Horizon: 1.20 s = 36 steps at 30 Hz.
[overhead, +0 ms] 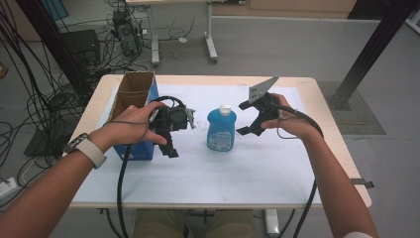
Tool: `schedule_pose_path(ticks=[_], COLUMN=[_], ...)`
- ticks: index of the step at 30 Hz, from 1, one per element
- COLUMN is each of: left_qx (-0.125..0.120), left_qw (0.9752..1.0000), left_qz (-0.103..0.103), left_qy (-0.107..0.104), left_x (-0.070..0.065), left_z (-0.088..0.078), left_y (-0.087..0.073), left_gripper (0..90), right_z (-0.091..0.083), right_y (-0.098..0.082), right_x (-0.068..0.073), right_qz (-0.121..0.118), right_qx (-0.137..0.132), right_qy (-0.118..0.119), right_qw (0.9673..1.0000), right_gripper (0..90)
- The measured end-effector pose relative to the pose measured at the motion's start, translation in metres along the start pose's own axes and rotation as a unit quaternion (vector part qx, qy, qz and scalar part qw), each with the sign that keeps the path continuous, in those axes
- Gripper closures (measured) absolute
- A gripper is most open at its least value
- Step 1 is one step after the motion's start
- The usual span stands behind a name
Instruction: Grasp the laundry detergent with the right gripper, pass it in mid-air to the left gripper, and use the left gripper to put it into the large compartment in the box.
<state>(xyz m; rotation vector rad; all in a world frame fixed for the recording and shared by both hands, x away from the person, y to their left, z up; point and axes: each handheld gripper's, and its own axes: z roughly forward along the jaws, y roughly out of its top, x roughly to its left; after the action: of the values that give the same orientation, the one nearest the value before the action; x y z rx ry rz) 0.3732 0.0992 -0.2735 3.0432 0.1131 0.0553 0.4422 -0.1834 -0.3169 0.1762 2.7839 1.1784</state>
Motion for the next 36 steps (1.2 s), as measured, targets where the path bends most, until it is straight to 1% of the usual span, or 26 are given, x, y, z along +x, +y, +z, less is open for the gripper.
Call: schedule_pose_path(ticks=[5,11,22,27,36], left_qx=[-0.001,-0.001,0.0,0.0,0.001], left_qw=[1.0,1.0,1.0,1.0,1.0], left_qz=[-0.001,-0.002,-0.005,-0.005,-0.005], left_qy=[0.0,-0.001,-0.001,-0.001,-0.001], left_x=[0.001,0.001,0.001,0.002,0.002], left_z=[0.0,0.001,0.002,0.002,0.003], left_y=[-0.001,-0.001,-0.002,-0.002,-0.001], left_gripper=[11.3,11.4,11.4,11.4,11.4], right_z=[0.003,0.006,0.017,0.019,0.022], right_y=[-0.001,-0.002,-0.009,-0.014,-0.017], right_x=[0.0,-0.002,-0.001,-0.001,0.001], right_qz=[0.0,0.001,0.003,0.009,0.01], right_qx=[0.012,0.014,0.03,0.027,0.022], right_qy=[0.003,0.004,0.013,0.013,0.012], right_qw=[0.9999,0.9999,0.9995,0.9995,0.9996], right_gripper=[5.2,5.0,5.0,5.0,5.0])
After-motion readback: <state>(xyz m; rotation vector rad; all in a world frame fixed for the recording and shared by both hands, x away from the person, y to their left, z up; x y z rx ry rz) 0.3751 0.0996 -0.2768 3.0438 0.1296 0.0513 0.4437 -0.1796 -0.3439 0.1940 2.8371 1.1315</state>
